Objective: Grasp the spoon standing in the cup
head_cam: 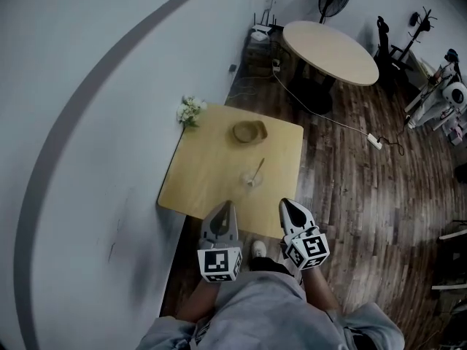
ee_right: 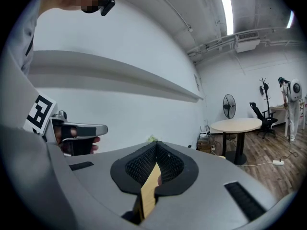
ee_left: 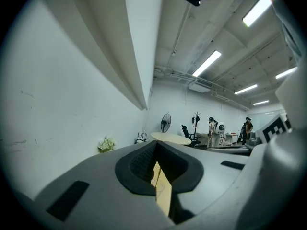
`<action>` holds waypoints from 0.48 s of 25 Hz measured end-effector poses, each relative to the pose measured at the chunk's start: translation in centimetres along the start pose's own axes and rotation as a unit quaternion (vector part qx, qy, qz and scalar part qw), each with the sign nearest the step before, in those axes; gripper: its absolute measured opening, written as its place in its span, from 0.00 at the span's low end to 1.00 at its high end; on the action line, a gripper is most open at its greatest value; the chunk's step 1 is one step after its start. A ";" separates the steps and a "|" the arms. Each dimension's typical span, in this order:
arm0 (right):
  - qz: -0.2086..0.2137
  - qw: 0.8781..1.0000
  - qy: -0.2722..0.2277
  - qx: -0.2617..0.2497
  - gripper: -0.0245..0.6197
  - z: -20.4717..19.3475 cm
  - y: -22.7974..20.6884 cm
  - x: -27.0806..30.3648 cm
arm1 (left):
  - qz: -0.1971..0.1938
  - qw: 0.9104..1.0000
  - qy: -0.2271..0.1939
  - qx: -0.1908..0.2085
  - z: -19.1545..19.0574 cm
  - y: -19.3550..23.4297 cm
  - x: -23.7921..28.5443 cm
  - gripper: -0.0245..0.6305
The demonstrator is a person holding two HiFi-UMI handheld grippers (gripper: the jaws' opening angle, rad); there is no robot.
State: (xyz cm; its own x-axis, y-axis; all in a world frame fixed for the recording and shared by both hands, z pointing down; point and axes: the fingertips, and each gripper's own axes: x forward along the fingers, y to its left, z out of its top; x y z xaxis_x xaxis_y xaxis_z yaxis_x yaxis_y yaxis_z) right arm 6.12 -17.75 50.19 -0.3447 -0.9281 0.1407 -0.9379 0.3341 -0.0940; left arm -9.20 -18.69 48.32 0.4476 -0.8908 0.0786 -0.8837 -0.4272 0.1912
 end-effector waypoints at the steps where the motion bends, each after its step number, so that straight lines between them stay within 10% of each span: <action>1: 0.005 1.000 0.005 0.004 0.04 -0.5 -0.3 0.5 | 0.004 1.000 0.003 0.001 -0.2 0.1 0.4 0.04; 12: 0.080 0.994 0.070 -0.024 0.13 -5.6 -5.8 8.5 | 0.073 0.997 0.012 0.023 0.4 1.2 6.9 0.04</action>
State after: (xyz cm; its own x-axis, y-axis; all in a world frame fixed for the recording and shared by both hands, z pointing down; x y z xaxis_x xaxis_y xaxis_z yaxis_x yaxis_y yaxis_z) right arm 8.43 -26.64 57.44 -0.4890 -0.8315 0.2635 -0.8701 0.4865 -0.0795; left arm -7.24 -25.42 48.66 0.3160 -0.9403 0.1264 -0.9450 -0.3000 0.1304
